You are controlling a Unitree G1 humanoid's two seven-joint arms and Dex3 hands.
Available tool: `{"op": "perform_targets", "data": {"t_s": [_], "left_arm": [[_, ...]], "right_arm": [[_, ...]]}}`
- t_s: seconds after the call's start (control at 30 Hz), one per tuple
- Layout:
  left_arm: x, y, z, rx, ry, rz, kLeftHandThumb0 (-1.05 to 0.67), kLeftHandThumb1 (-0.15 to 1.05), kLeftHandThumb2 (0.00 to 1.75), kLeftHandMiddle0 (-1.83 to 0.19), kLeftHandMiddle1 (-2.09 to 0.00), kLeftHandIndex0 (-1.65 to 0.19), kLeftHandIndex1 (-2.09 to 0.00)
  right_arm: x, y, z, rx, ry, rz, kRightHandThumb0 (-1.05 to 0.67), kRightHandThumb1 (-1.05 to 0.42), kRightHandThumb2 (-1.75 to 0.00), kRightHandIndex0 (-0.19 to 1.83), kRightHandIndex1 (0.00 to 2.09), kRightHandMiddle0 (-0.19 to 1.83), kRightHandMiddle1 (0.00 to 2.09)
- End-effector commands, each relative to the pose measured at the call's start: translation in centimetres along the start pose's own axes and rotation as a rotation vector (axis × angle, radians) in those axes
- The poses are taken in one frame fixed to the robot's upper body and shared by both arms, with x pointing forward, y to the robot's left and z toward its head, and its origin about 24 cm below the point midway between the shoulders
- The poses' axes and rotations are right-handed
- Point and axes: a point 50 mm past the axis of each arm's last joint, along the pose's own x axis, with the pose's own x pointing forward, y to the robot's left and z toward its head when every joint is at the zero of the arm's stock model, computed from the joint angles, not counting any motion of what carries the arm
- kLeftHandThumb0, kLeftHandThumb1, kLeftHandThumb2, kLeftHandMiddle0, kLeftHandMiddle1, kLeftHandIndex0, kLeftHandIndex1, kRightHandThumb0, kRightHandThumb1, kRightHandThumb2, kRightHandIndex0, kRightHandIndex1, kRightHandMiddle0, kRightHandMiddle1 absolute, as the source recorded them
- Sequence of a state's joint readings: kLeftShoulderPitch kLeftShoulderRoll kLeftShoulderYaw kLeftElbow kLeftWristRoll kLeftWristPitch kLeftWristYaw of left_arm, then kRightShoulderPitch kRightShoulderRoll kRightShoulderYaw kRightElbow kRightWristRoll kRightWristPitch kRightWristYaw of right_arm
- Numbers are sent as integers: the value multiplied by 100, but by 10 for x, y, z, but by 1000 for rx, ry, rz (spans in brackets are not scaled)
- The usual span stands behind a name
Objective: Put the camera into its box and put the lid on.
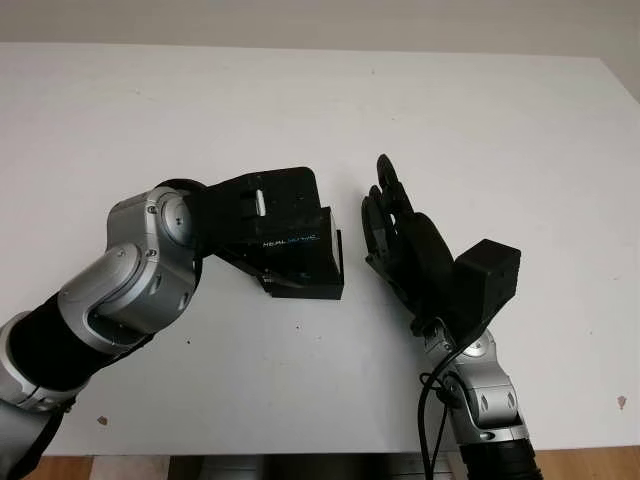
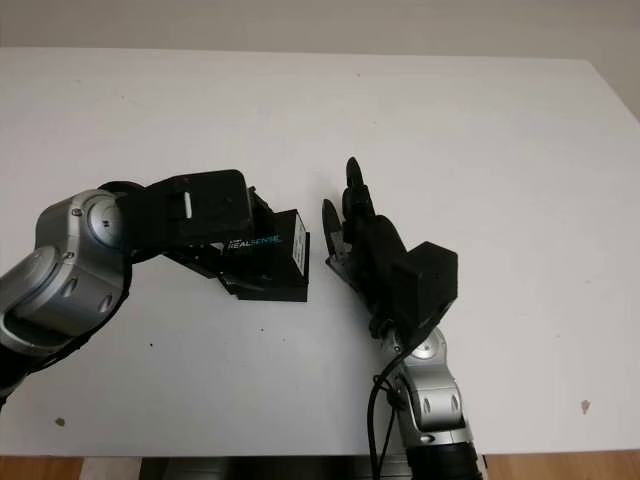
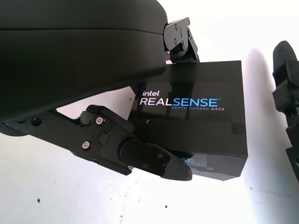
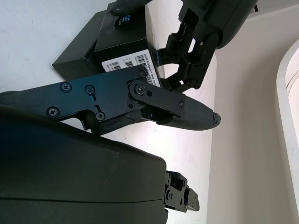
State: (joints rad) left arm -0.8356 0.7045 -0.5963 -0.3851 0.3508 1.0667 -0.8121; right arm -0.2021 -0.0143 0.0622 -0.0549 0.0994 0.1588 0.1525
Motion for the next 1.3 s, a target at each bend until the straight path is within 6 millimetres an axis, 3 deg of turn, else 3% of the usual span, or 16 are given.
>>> {"op": "perform_targets", "data": {"t_s": [0.0,0.27,0.33,0.4,0.47,0.6,0.67,0.73,0.8,0.83,0.9,1.13,1.27], "left_arm": [[3,-5,5,20,-22,-15,-47,105,23,19,-135,19,-102],[0,-3,9,10,-22,-28,-46,105,23,19,-126,19,-87],[0,-3,9,5,-24,-30,-45,105,22,19,-135,19,-76],[0,-4,9,-1,-28,-32,-45,105,22,18,-159,19,-68],[0,-5,9,4,-31,-36,-44,105,20,16,-163,19,-65],[-1,-6,8,5,-19,-50,-45,105,20,19,-140,19,-60],[-2,-6,9,1,-15,-56,-44,105,20,19,-160,19,-53],[-3,-5,9,20,-12,-63,-44,105,20,19,-130,19,-49],[-3,-4,10,64,-2,-73,-46,105,21,19,-69,19,-50],[-4,-3,11,99,-3,-82,-47,105,22,18,-49,19,-45],[-5,-2,13,165,0,-95,-50,105,26,17,-22,19,-33],[-6,-1,16,283,7,-133,-53,105,26,19,-3,19,-4],[-6,-3,16,353,27,-148,-55,105,26,19,0,19,0]], "right_arm": [[-1,1,0,7,-9,-3,-68,-105,-65,-19,0,-19,0],[-1,2,-1,16,-3,5,-68,-105,-66,-19,0,-19,0],[0,2,-1,16,1,7,-68,-105,-66,-19,0,-19,0],[0,3,-1,12,0,8,-68,-105,-66,-19,0,-19,0],[-1,3,-1,11,1,10,-68,-105,-66,-19,0,-19,0],[-1,3,-2,20,2,8,-67,-105,-66,-19,0,-19,0],[-1,3,-2,16,2,9,-68,-105,-65,-19,0,-19,0],[-1,3,-2,11,2,10,-68,-105,-65,-19,0,-19,0],[-1,3,-1,9,4,11,-68,-105,-65,-19,0,-19,0],[-1,3,-1,10,4,13,-68,-105,-65,-19,0,-19,0],[0,4,-1,9,1,17,-68,-105,-66,-19,0,-19,0],[0,5,-1,-3,5,11,-69,-105,-65,-19,0,-19,0],[-1,5,-1,4,5,18,-69,-105,-65,-19,0,-19,0]]}}
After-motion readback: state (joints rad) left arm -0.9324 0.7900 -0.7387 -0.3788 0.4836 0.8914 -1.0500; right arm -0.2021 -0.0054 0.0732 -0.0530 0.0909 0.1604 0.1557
